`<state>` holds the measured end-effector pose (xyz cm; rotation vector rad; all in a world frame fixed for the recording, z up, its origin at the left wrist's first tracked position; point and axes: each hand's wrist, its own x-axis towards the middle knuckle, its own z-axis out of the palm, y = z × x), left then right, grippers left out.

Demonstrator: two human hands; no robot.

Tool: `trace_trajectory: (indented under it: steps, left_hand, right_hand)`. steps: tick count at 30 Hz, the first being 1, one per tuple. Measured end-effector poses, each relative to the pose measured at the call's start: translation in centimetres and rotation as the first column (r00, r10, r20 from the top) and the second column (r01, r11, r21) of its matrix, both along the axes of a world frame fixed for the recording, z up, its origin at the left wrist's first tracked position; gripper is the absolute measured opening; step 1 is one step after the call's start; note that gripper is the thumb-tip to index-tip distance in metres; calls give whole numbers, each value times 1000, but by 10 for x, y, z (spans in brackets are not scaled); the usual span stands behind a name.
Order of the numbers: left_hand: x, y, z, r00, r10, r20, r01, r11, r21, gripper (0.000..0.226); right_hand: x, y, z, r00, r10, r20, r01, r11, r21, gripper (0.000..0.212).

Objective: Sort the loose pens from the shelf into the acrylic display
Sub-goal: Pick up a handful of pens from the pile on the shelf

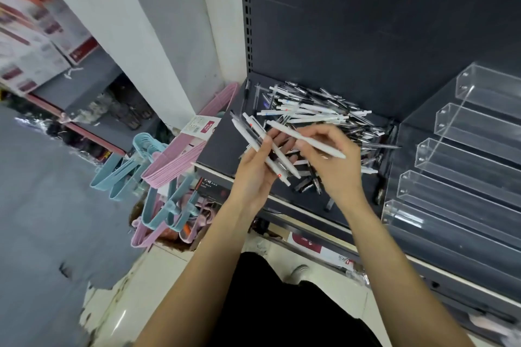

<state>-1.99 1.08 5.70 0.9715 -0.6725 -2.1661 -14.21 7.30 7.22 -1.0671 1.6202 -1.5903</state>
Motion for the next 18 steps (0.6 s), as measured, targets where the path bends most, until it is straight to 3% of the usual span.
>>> trace_trajectory:
  steps: [3, 6, 11, 13, 16, 18]
  left_hand:
    - [2, 0, -3, 1000, 11, 2, -11, 1000, 0, 32]
    - [4, -1, -4, 1000, 1, 21, -1, 1000, 3, 34]
    - [13, -6, -14, 988, 9, 155, 1, 998, -62, 32]
    - [18, -8, -14, 984, -76, 160, 89, 993, -77, 32]
    - [20, -5, -9, 948, -285, 144, 304, 942, -141, 31]
    - [18, -4, -8, 942, -310, 130, 327, 933, -148, 29]
  right_hand:
    - [-10, 0, 7, 995, -40, -89, 39, 999, -15, 17]
    - [-13, -4, 11, 932, 62, -358, -55, 998, 30, 14]
    - [-21, -20, 33, 904, 172, -392, -110, 978, 175, 12]
    - [-25, -32, 40, 822, 349, -450, -195, 915, 354, 11]
    - [-25, -51, 37, 621, 646, -444, -270, 708, 653, 26]
    - [-23, -60, 32, 648, 652, -393, -286, 687, 668, 22]
